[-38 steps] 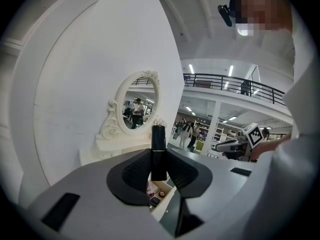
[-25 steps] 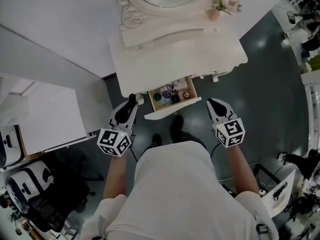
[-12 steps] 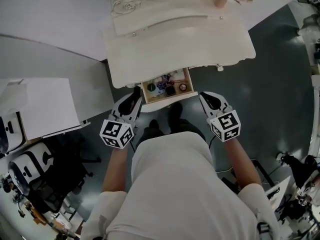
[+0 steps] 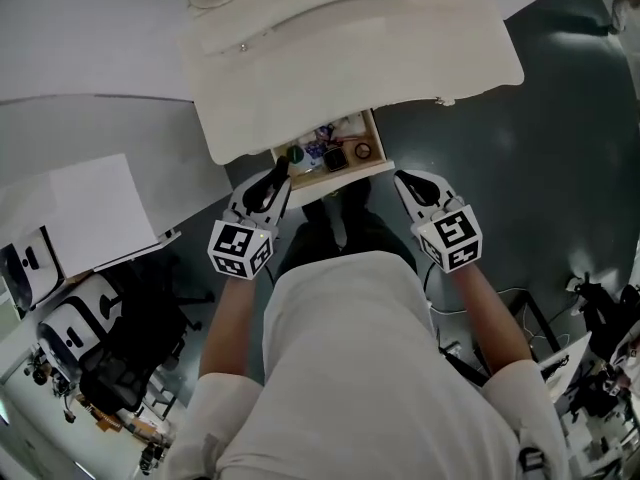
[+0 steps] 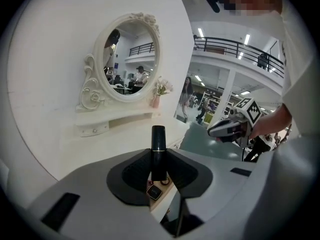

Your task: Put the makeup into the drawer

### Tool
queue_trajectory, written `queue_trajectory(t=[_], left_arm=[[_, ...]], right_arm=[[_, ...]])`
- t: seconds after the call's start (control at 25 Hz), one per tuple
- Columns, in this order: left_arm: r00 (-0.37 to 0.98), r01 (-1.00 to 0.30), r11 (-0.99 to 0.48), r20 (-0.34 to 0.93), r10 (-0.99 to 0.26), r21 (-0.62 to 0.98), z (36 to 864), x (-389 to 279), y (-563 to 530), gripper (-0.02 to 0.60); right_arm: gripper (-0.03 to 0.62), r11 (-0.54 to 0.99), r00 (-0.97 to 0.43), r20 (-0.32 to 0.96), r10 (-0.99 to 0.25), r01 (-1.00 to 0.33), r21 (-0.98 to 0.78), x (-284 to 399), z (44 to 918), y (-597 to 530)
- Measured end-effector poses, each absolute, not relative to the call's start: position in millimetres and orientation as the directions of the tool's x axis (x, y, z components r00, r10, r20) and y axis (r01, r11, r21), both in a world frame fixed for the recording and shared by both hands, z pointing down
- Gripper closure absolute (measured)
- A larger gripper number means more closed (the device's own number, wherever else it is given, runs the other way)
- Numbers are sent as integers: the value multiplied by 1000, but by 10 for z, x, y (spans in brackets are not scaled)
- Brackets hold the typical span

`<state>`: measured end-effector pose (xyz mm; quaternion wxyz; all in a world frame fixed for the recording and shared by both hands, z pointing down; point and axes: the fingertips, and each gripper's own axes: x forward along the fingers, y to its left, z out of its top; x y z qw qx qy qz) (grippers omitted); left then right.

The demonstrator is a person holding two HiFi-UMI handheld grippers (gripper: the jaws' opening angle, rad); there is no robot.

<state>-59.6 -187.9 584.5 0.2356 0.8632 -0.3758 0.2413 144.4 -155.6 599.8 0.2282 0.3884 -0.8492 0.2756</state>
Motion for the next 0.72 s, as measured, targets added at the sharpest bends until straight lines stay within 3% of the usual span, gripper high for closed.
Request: queue_trajectory(t=[0.72], left_arm=[[559, -571, -801, 801, -216, 182, 7316, -432, -1876, 480]], right_arm=[[565, 423, -540, 666, -515, -835, -351, 1148, 6572, -1571]])
